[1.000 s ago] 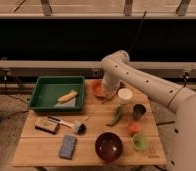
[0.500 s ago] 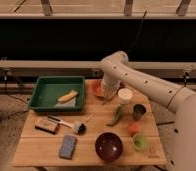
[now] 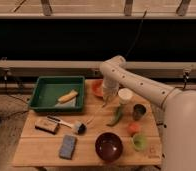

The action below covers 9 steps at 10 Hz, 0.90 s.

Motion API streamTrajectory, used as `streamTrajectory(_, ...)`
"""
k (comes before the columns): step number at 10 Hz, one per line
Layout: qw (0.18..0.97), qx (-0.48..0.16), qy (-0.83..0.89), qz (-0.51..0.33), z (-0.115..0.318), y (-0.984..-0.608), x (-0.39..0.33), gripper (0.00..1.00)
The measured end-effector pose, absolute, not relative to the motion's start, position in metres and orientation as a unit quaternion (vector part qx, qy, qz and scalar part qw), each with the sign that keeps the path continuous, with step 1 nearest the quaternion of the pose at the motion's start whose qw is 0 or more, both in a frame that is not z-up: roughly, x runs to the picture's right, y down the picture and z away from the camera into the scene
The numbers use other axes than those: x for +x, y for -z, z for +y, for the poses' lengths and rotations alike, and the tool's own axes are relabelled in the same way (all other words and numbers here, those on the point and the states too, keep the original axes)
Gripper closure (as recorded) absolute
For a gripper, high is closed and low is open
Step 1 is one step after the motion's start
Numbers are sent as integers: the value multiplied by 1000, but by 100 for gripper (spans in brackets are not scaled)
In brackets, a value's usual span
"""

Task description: Place fork in table surface

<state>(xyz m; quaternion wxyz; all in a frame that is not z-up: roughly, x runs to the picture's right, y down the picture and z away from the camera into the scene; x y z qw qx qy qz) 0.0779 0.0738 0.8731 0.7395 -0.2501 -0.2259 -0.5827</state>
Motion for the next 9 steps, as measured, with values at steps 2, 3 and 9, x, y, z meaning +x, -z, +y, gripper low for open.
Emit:
streamTrajectory(2,739,-259,580,-224,80,-887,80,83)
streamTrajectory(3,738,-262,580,-223,81,-892,80,73)
streamTrajectory(9,730,-285,581,-220,96,-913,85,20)
